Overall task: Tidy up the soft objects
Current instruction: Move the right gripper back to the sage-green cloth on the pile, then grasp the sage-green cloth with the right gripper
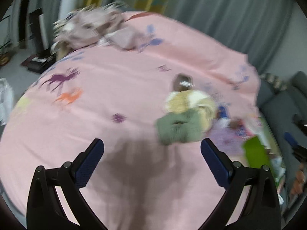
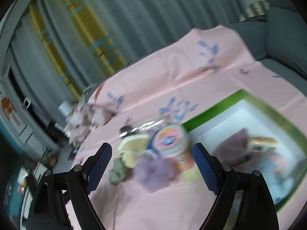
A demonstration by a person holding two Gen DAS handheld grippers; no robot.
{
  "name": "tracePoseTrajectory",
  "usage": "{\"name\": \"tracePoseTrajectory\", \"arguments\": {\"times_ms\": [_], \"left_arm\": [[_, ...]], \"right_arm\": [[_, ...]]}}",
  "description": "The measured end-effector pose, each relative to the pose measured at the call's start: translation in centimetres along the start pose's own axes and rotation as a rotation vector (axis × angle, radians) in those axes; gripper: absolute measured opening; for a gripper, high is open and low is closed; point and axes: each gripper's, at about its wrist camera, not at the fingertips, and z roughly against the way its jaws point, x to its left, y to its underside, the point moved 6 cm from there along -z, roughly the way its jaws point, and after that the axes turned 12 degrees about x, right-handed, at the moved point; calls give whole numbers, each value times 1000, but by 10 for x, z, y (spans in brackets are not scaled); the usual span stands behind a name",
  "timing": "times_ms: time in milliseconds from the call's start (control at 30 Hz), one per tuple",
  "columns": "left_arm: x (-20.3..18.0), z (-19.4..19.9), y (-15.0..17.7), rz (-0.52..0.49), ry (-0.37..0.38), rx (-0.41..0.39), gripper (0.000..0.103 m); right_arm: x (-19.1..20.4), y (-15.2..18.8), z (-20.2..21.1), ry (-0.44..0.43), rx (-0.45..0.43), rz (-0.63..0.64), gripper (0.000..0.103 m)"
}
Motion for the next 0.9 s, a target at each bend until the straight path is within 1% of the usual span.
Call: {"name": "tracePoseTrajectory", "arguments": {"times_ms": [33, 100, 133, 200, 333, 433, 533, 633, 700, 733, 767, 800, 867, 900], "left_arm": [[5, -4, -1, 17, 2, 15, 100], [16, -6, -1, 33, 12, 21, 100], [20, -8, -1, 42, 3, 26, 100], [24, -7, -3, 57, -2, 26, 100], [34, -1, -3, 97, 6, 24, 100], [35, 5, -4, 112, 18, 16, 100], [35, 11, -6, 105, 33, 2, 100], [40, 14, -9, 104, 3, -12, 100], [45, 15, -9, 115, -5, -14, 98], [48, 15, -9, 126, -1, -13, 97], [50, 16, -9, 136, 13, -9, 96], [50, 16, -9, 140, 28, -6, 94], [51, 17, -11, 149, 51, -3, 94], [51, 17, -11, 149, 51, -4, 94]], "right_arm": [[11, 5, -13, -12, 39, 15, 87], [26, 14, -31, -44, 94, 44, 87], [37, 18, -43, -62, 122, 59, 87], [50, 25, -61, -53, 156, 85, 87], [72, 38, -102, 5, 233, 158, 87], [82, 45, -136, 76, 313, 218, 87], [91, 42, -160, 116, 339, 252, 87], [95, 40, -180, 162, 354, 270, 87], [96, 42, -194, 192, 382, 277, 84], [96, 44, -200, 203, 394, 279, 77], [97, 46, -206, 203, 402, 277, 68], [96, 47, -209, 203, 410, 273, 63], [94, 49, -217, 205, 432, 255, 43], [91, 51, -219, 206, 440, 240, 38]]}}
